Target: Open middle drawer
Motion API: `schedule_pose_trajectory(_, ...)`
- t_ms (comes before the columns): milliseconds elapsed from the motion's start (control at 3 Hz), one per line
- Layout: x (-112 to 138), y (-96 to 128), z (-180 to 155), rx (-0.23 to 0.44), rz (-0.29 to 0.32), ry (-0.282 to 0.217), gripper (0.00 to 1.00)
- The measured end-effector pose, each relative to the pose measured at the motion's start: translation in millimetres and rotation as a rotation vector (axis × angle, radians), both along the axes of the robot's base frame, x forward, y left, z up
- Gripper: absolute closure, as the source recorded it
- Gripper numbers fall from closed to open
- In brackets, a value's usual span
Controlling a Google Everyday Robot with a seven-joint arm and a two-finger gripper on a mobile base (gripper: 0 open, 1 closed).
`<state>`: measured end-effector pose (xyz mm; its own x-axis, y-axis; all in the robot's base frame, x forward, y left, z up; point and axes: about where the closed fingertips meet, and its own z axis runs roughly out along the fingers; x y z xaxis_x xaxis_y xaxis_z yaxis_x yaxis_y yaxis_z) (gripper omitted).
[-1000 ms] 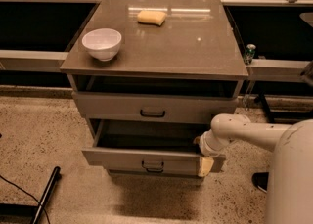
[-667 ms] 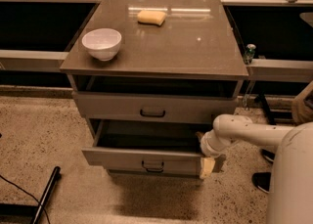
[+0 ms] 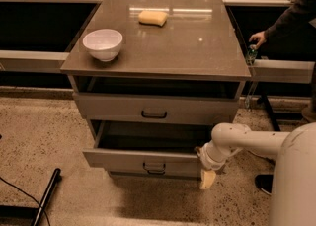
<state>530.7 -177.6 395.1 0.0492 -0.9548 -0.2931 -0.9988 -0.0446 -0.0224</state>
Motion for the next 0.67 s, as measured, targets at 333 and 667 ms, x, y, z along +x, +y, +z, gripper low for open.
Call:
schedule_pose_trajectory(333,-22.9,3.6,-0.2,0.001,0.028,0.014,0.38)
schedule_pose_trajectory(667,-27.2,2.4,1.9,0.008,0.032,0.014,0.38)
